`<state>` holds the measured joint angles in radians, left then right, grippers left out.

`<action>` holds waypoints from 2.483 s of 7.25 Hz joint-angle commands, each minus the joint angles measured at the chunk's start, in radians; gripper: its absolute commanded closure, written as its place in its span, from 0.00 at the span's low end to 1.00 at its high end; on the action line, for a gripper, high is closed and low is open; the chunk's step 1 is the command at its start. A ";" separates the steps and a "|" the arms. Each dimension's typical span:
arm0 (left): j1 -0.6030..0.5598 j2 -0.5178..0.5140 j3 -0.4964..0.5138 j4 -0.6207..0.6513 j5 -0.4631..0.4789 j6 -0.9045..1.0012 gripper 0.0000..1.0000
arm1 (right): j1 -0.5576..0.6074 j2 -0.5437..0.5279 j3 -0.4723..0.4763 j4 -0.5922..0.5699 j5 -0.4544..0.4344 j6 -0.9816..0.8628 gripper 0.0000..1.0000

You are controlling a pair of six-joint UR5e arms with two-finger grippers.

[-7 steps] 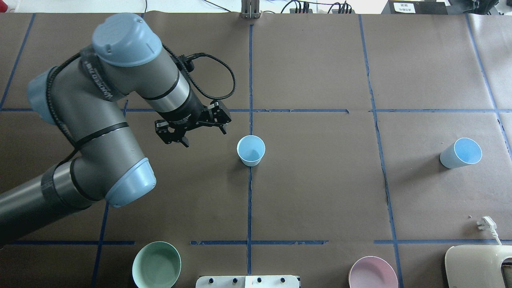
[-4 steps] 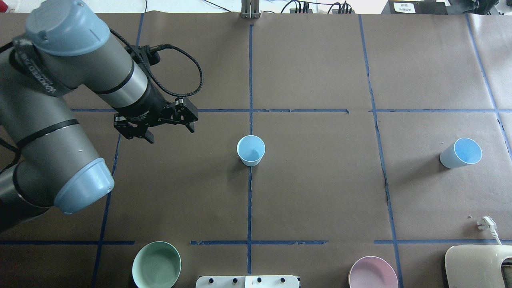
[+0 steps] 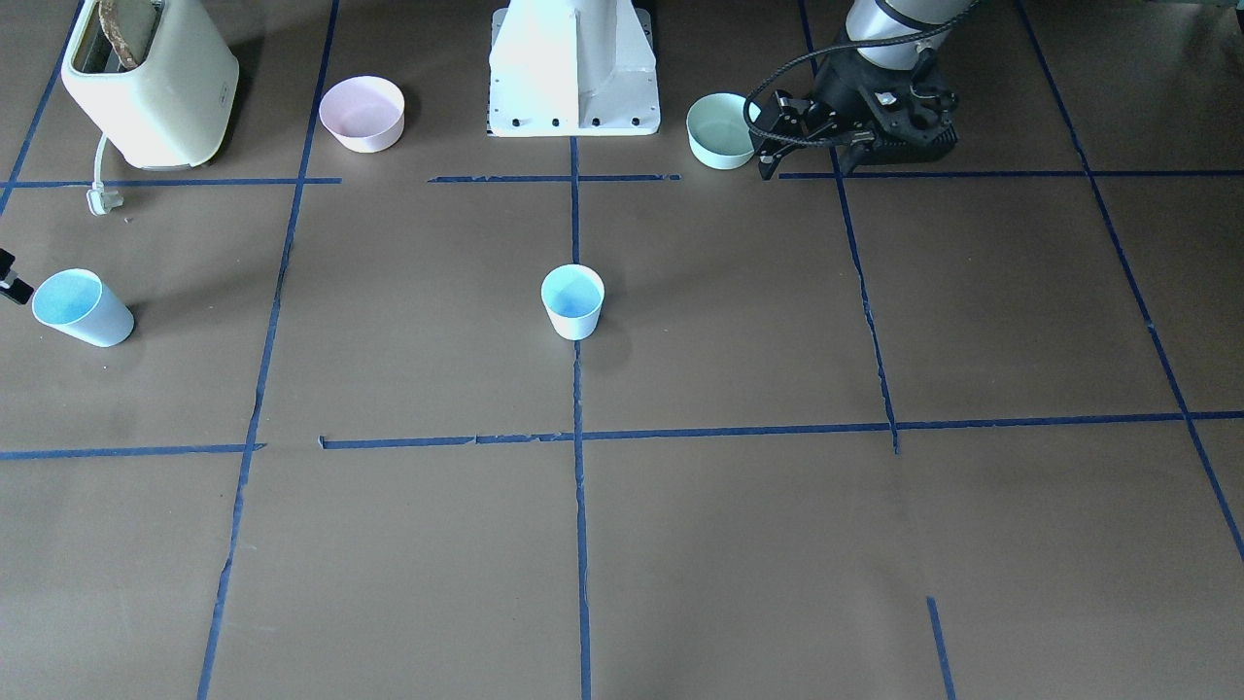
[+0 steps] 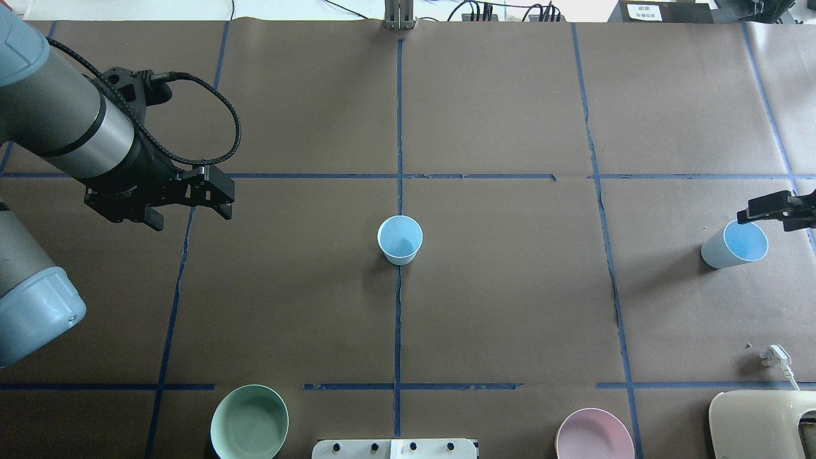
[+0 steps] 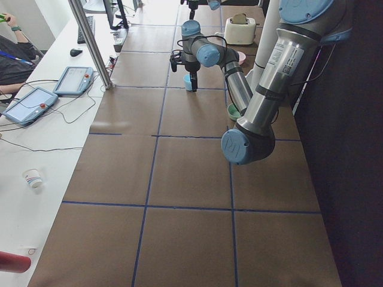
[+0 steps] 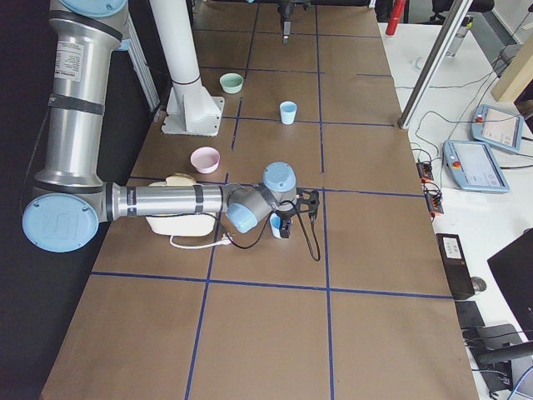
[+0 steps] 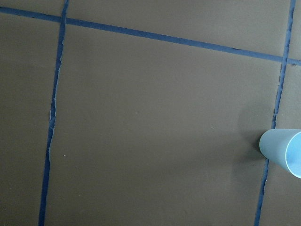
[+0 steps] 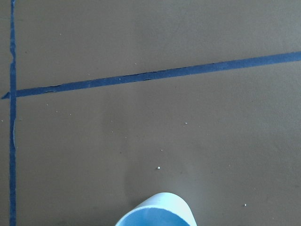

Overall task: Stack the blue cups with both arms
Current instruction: 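Withdraw the left gripper while the right gripper descends onto the other light blue cup, then lift the second cup with the right gripper and carry it over the centered cup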

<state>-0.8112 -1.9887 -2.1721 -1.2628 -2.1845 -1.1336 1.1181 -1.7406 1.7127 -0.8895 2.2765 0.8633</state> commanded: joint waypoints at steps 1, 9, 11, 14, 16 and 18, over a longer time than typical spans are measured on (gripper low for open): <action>-0.003 0.002 -0.002 0.000 0.000 0.002 0.00 | -0.027 -0.019 -0.028 0.001 -0.012 0.000 0.00; -0.003 0.027 -0.011 -0.004 0.003 0.000 0.00 | -0.057 -0.011 -0.035 0.009 -0.014 0.031 1.00; -0.011 0.074 -0.031 -0.006 0.006 0.003 0.00 | -0.057 -0.004 0.058 -0.009 -0.002 0.043 1.00; -0.110 0.204 -0.031 -0.007 0.002 0.284 0.00 | -0.086 0.189 0.201 -0.275 0.014 0.164 1.00; -0.213 0.260 0.015 -0.012 -0.008 0.468 0.00 | -0.133 0.367 0.292 -0.518 0.003 0.204 1.00; -0.337 0.261 0.114 -0.012 -0.011 0.663 0.00 | -0.254 0.581 0.295 -0.682 -0.072 0.351 1.00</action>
<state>-1.0708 -1.7324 -2.1193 -1.2743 -2.1928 -0.5978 0.9439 -1.2910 2.0006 -1.4684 2.2559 1.1242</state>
